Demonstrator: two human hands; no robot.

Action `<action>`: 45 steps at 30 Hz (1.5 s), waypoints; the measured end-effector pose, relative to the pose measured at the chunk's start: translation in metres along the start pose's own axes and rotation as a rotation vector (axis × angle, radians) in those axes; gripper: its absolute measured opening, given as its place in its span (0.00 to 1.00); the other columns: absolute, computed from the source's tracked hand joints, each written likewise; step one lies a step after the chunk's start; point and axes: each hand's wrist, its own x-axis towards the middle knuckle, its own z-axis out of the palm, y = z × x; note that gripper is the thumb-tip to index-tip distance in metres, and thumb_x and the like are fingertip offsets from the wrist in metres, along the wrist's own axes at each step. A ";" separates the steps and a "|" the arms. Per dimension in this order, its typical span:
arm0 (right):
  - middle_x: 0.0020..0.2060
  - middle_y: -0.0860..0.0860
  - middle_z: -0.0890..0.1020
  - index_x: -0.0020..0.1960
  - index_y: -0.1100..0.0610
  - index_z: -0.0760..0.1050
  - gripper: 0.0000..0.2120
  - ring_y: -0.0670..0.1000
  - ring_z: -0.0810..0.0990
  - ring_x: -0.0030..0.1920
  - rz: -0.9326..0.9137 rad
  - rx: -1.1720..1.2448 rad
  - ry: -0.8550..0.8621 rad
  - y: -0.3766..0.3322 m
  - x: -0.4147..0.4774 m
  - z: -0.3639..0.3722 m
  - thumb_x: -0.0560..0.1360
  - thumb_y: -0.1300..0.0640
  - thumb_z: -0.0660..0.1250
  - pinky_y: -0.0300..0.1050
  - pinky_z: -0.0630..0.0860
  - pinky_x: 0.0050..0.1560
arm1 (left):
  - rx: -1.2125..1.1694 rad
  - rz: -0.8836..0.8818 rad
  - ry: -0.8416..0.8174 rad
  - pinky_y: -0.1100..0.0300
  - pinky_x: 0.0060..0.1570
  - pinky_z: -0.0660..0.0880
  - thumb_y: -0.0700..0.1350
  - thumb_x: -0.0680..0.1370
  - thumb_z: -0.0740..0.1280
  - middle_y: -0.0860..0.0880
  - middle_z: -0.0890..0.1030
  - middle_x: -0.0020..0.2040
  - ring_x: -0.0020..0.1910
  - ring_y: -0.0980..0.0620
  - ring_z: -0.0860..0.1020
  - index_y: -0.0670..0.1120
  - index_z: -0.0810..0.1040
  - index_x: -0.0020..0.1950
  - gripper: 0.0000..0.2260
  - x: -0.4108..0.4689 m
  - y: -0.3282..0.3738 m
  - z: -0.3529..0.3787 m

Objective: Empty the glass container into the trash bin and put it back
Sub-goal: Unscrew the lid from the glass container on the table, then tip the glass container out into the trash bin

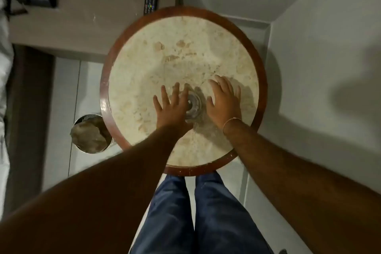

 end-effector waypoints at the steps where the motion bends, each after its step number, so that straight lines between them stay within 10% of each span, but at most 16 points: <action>1: 0.80 0.55 0.72 0.76 0.55 0.74 0.25 0.58 0.65 0.82 0.032 0.039 0.031 0.000 0.000 0.006 0.79 0.61 0.69 0.73 0.54 0.80 | 0.028 0.002 -0.004 0.26 0.80 0.40 0.61 0.75 0.75 0.45 0.35 0.88 0.84 0.32 0.33 0.51 0.37 0.87 0.56 0.004 0.002 0.006; 8: 0.69 0.58 0.80 0.68 0.58 0.80 0.20 0.60 0.77 0.72 0.198 0.324 0.214 0.002 -0.008 0.029 0.77 0.62 0.67 0.63 0.78 0.68 | -0.025 0.026 0.074 0.25 0.79 0.53 0.58 0.73 0.78 0.43 0.46 0.88 0.86 0.33 0.46 0.55 0.43 0.87 0.54 0.019 0.004 0.034; 16: 0.56 0.55 0.88 0.58 0.60 0.85 0.11 0.53 0.85 0.59 0.478 0.751 0.059 0.000 -0.010 0.026 0.84 0.63 0.64 0.54 0.81 0.65 | -0.186 0.059 0.221 0.39 0.62 0.79 0.53 0.68 0.79 0.41 0.67 0.79 0.74 0.34 0.67 0.49 0.62 0.83 0.47 0.025 0.009 0.022; 21: 0.61 0.57 0.88 0.68 0.55 0.83 0.25 0.57 0.86 0.63 0.772 1.434 -0.319 -0.009 -0.009 0.005 0.86 0.38 0.59 0.59 0.78 0.72 | -0.275 0.202 0.260 0.40 0.64 0.78 0.57 0.70 0.77 0.41 0.68 0.80 0.75 0.35 0.67 0.48 0.64 0.83 0.45 0.000 0.025 -0.001; 25: 0.58 0.57 0.88 0.65 0.56 0.84 0.30 0.56 0.88 0.57 0.858 1.785 -0.547 -0.006 -0.012 -0.013 0.84 0.33 0.58 0.52 0.85 0.58 | -0.272 0.283 0.250 0.40 0.67 0.78 0.55 0.71 0.79 0.40 0.69 0.80 0.76 0.36 0.67 0.48 0.65 0.83 0.43 -0.020 0.036 -0.007; 36: 0.61 0.58 0.86 0.71 0.56 0.81 0.28 0.58 0.87 0.58 0.863 1.898 -0.566 0.002 -0.013 -0.012 0.80 0.38 0.66 0.54 0.83 0.59 | -0.298 0.232 0.350 0.41 0.62 0.80 0.58 0.70 0.82 0.42 0.66 0.82 0.79 0.38 0.67 0.49 0.62 0.85 0.48 -0.049 0.025 -0.029; 45: 0.61 0.60 0.84 0.65 0.55 0.84 0.31 0.63 0.86 0.57 0.745 1.879 -0.658 -0.015 -0.003 -0.015 0.82 0.33 0.57 0.56 0.79 0.54 | -0.327 -0.183 0.330 0.33 0.61 0.80 0.56 0.69 0.83 0.42 0.66 0.81 0.78 0.35 0.68 0.52 0.62 0.84 0.49 -0.093 -0.095 0.014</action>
